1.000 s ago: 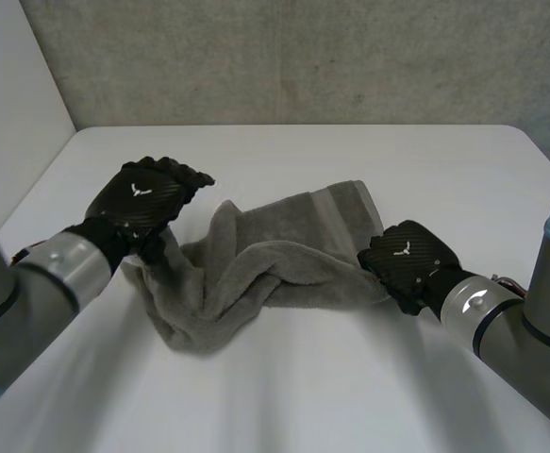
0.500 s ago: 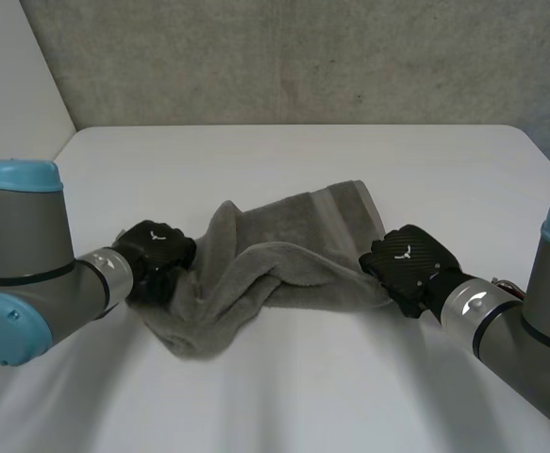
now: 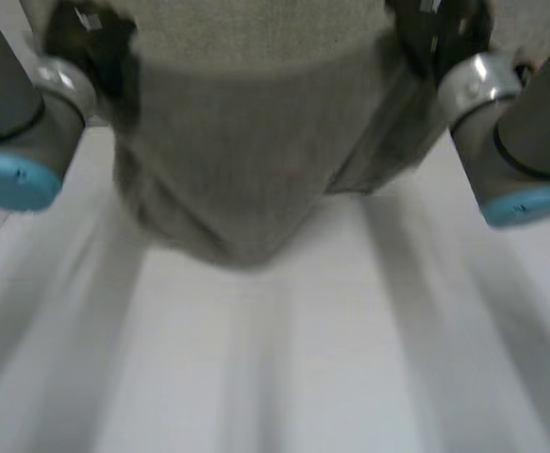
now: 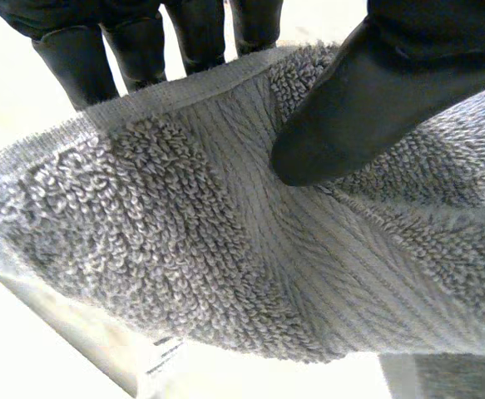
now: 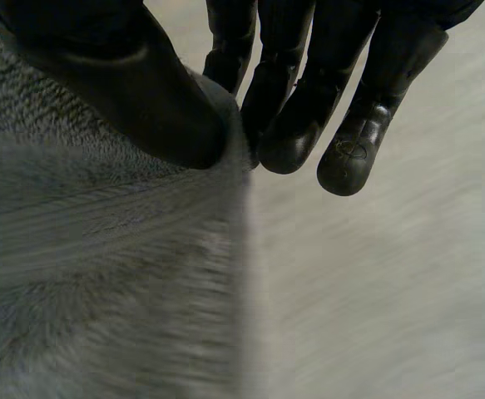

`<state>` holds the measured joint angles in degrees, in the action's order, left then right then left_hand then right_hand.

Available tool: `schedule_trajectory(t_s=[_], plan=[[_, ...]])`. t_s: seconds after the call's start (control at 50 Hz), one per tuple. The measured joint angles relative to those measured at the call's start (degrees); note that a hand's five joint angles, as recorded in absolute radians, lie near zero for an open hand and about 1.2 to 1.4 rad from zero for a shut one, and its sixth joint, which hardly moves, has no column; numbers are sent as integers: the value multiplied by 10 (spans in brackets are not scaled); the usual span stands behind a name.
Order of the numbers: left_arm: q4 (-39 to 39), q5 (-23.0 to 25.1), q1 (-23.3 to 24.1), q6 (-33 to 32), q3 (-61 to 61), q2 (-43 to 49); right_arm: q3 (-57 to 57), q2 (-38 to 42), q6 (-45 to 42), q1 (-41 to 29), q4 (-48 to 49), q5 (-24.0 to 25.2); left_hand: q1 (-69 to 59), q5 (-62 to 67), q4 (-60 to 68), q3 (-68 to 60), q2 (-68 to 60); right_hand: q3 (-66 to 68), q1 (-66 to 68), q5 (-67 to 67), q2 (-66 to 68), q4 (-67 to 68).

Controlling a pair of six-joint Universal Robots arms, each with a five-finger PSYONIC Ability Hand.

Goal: Fold the towel.

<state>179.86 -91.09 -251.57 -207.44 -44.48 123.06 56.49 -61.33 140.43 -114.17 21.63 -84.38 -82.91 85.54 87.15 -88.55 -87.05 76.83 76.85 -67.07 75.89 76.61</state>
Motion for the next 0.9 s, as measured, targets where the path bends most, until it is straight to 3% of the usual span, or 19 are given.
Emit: schedule_trajectory(t_s=[0.06, 0.12, 0.18, 0.24, 0.36, 0.48, 0.66, 0.9], plan=[[30, -16, -1, 56, 33, -4, -8, -3, 1, -6, 75, -16, 0, 2, 0, 0, 0, 0, 0, 0, 0, 0], [62, -24, -10, 153, 45, -26, -5, -15, 1, -12, 132, -32, 0, 3, 0, 0, 0, 0, 0, 0, 0, 0], [63, -8, -18, 206, 31, -41, 0, -21, 1, -15, 115, -33, 0, 5, 0, -1, 0, 0, 1, 0, 0, 0], [46, 32, -25, 226, -10, -49, 8, -18, 0, -15, 39, -20, 0, 6, 0, -2, 0, 0, 1, 0, 0, 0], [26, 104, -38, 157, -144, -49, 35, 16, -6, -14, -161, 15, 0, 6, 0, -2, 0, 0, 1, 0, 0, 0], [59, 123, -51, 37, -302, -46, 93, 42, -22, -9, -278, 29, 0, 6, 0, -3, 0, 0, 1, 0, 0, 0], [102, 120, -62, -66, -466, -59, 230, -4, -35, -5, -294, 34, 0, 6, 0, -3, 0, 0, 1, 0, 0, 0], [109, 138, -80, -71, -579, -139, 367, -94, -34, 5, -283, 43, 0, 6, -1, 10, 1, 0, 1, 0, 0, 0]])
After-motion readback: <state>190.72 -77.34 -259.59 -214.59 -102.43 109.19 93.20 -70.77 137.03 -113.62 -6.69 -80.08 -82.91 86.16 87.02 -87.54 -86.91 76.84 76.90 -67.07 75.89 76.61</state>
